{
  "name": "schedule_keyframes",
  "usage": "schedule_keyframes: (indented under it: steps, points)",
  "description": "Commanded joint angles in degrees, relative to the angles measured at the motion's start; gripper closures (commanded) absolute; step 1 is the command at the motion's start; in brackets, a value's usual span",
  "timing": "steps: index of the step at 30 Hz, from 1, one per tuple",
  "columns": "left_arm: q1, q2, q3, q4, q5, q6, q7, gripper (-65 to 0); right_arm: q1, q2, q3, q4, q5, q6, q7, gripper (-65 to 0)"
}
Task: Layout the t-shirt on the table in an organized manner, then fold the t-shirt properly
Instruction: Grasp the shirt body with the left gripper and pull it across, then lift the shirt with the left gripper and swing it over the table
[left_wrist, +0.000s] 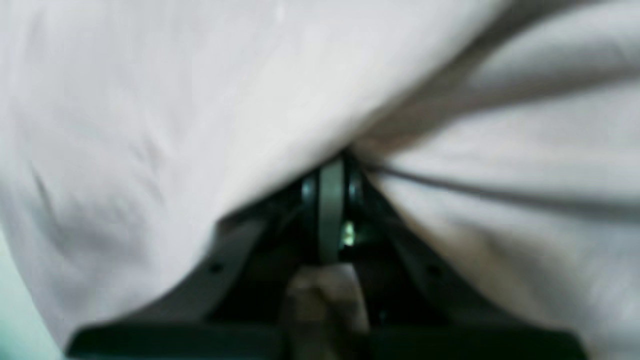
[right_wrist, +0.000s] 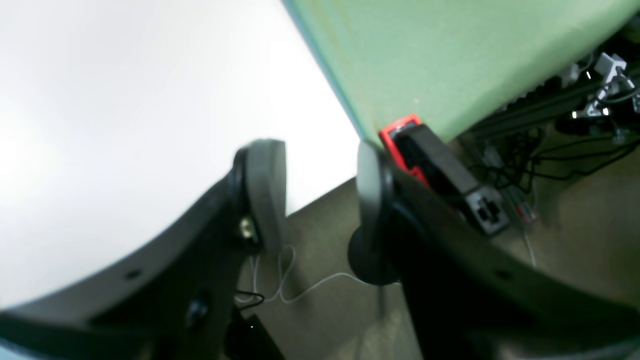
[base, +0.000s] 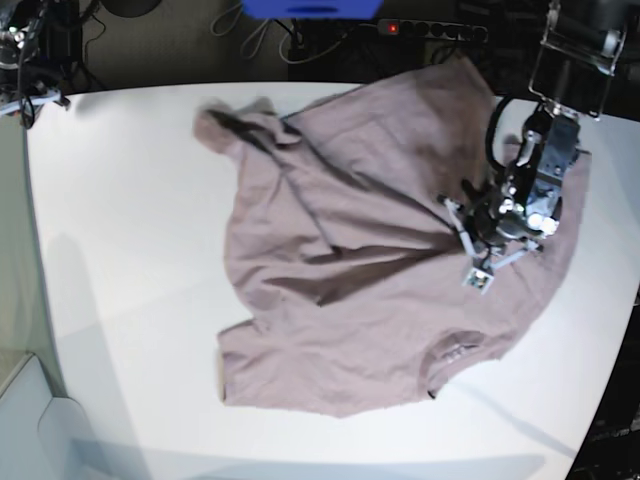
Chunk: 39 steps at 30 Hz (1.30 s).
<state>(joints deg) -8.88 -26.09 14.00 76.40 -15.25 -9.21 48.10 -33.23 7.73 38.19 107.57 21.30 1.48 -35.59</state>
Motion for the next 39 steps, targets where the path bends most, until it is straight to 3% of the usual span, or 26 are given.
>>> schedule_keyframes:
  steps: [1,4,9,12,17,21,24,29,34,39]
  points:
    - [-0.83,-1.21,-0.94,-0.05,1.05,0.38,2.50,-0.2,-0.22,0.76,0.44,0.87,-0.16,-0.29,1.26,-24.0]
    - [-1.97,-3.06,-4.11,0.13,0.96,0.29,2.59,-0.2,-0.22,0.76,0.44,0.87,-0.16,-0.29,1.26,-24.0]
    - [-1.44,-2.97,-10.53,6.63,-0.36,-0.15,5.22,-0.2,-0.22,0.76,0.35,1.05,-0.07,-0.20,1.26,-24.0]
    - [-0.04,-2.53,-12.46,15.42,-5.90,-4.90,10.50,-0.2,-0.22,0.76,0.35,1.13,0.11,-0.20,1.26,-24.0]
    - [3.21,2.92,-11.41,26.15,-11.26,-6.39,17.53,-0.2,1.37,2.08,-3.07,2.10,0.02,-0.20,1.26,-24.0]
    - [5.76,4.68,-4.81,26.94,-11.26,-6.48,17.79,-0.2,2.24,3.75,-7.29,4.56,0.11,-0.20,1.26,-22.3]
    - [7.08,4.33,-0.42,26.94,-11.17,-6.48,17.79,-0.2,4.35,4.01,-9.49,5.79,0.02,-0.20,1.26,-14.6]
    - [11.30,-0.07,1.08,27.38,-8.80,-6.48,17.71,-0.2,8.49,3.92,-9.76,6.15,0.02,-0.20,1.26,0.0]
    - [13.76,-4.11,0.90,26.24,-5.02,-6.48,17.62,-0.2,13.23,4.19,-13.98,5.79,-0.07,-0.20,1.18,0.0]
    - [12.62,-4.64,0.64,17.97,-0.36,-6.57,16.21,-0.2,18.68,5.24,-22.33,5.79,-0.07,-0.20,-2.60,0.0]
